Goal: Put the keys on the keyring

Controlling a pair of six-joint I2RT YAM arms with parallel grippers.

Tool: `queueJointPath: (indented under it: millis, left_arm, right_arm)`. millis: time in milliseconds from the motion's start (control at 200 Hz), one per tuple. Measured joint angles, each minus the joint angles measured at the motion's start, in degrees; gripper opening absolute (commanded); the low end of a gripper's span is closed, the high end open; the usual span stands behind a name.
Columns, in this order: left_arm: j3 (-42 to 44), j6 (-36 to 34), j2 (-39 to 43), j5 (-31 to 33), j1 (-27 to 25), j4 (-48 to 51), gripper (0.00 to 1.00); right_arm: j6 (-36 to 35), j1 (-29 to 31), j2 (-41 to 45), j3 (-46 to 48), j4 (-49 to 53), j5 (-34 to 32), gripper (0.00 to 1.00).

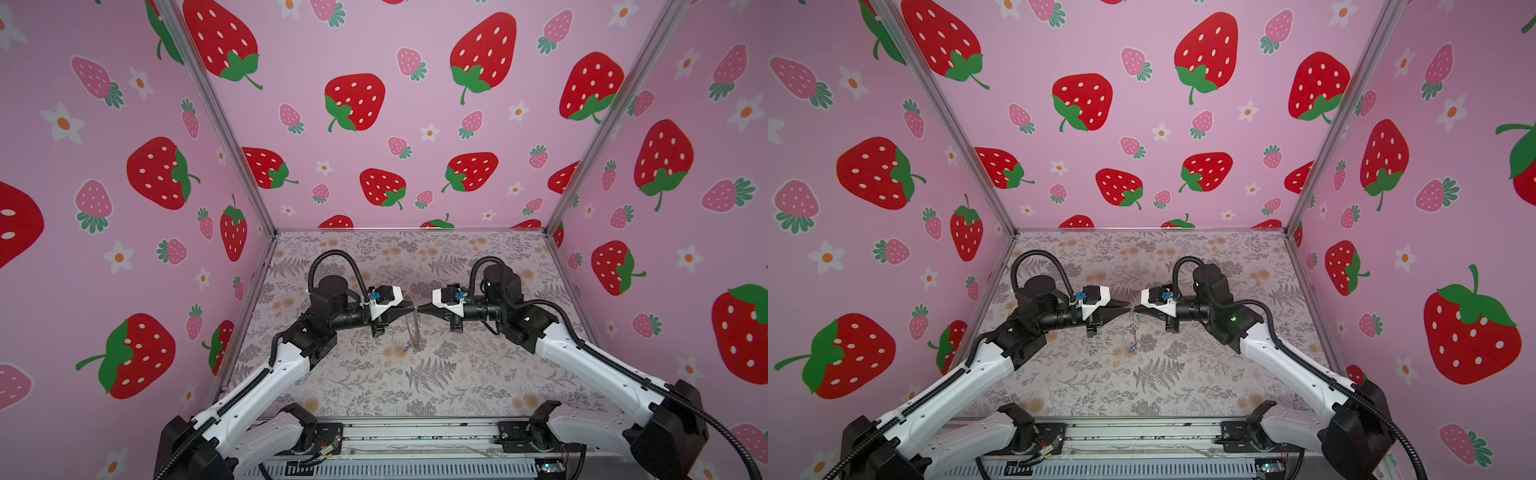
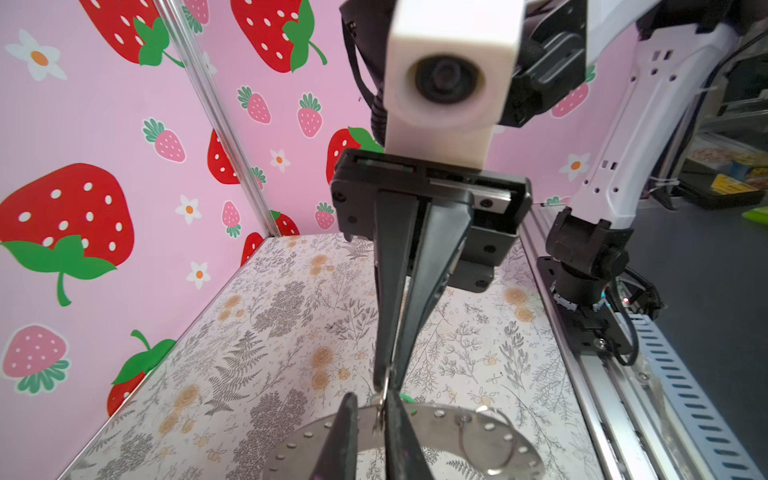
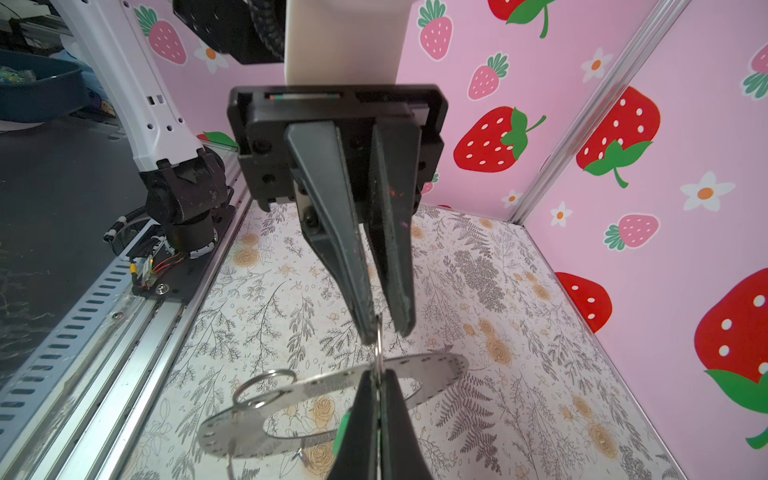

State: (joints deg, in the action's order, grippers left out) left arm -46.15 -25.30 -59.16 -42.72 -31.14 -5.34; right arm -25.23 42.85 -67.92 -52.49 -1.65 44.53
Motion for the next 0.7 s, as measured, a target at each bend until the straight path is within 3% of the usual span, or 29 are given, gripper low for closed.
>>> queueJointPath:
  millis: [385, 480, 700]
  left_arm:
    - [-9.2, -18.3, 1.1, 20.6, -10.1, 17.0, 0.27]
    - [-10.1, -21.5, 0.7, 25.2, -12.6, 19.4, 0.21]
    - [-12.9, -25.7, -1.5, 33.4, -14.6, 22.5, 0.2]
  right_arm:
    - [-0.6, 0.0, -2.9, -7.8, 11.6, -2.8, 0.0]
    - [-0.3, 0.0, -4.0, -9.6, 14.3, -3.1, 0.0]
    - [-0.1, 0.0, -5.0, -11.5, 19.1, -4.0, 0.0]
